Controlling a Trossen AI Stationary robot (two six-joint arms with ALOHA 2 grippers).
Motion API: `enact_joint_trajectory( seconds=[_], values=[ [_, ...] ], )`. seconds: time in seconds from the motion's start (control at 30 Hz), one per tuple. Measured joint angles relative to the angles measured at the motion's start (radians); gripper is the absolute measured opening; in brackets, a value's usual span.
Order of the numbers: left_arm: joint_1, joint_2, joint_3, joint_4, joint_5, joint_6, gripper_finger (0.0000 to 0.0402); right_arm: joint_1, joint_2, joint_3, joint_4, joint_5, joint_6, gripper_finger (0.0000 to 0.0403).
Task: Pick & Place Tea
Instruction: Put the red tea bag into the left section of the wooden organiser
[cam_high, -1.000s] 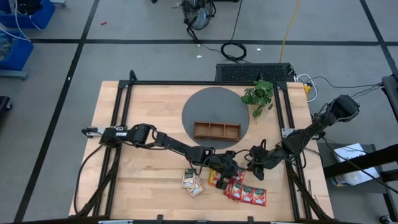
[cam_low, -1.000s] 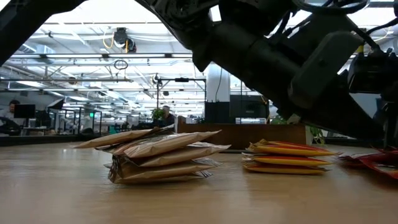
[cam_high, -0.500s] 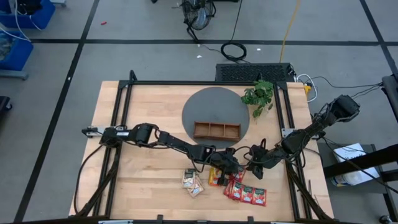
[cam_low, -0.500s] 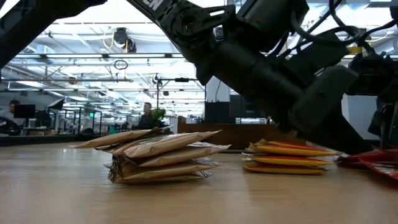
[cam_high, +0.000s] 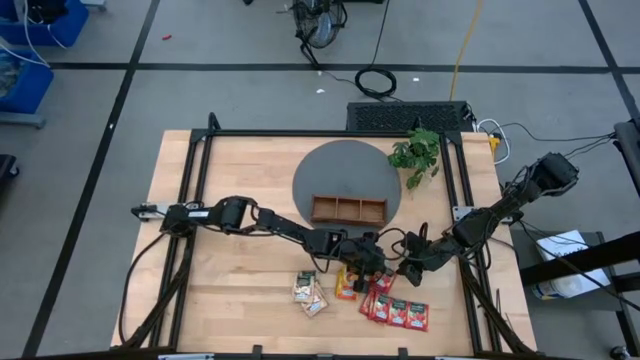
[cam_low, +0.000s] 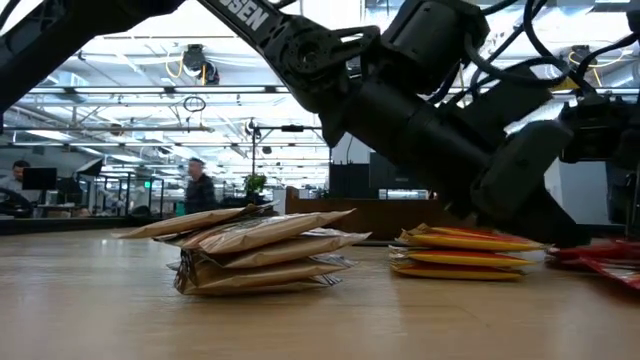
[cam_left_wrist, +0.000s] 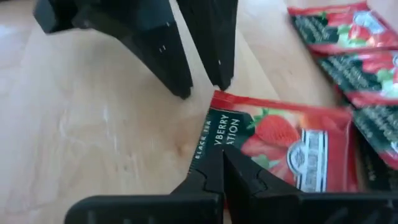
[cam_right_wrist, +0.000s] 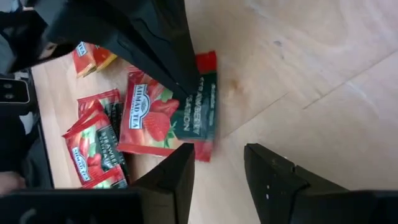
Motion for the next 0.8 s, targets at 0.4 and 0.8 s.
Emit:
enact_joint_trajectory(
  seconds=[0.4, 0.8],
  values=[
    [-0.04, -0.112, 0.009, -0.063, 0.008, 0.135, 0.0025, 0.001, 0.0, 0.0, -0.004, 0.034, -0.046, 0.0126],
    [-0.09, -0.081, 0.007, -0.186, -0.039, 0.175, 0.001, 0.002, 0.0, 0.0, 0.012, 0.023, -0.06, 0.0126]
  ],
)
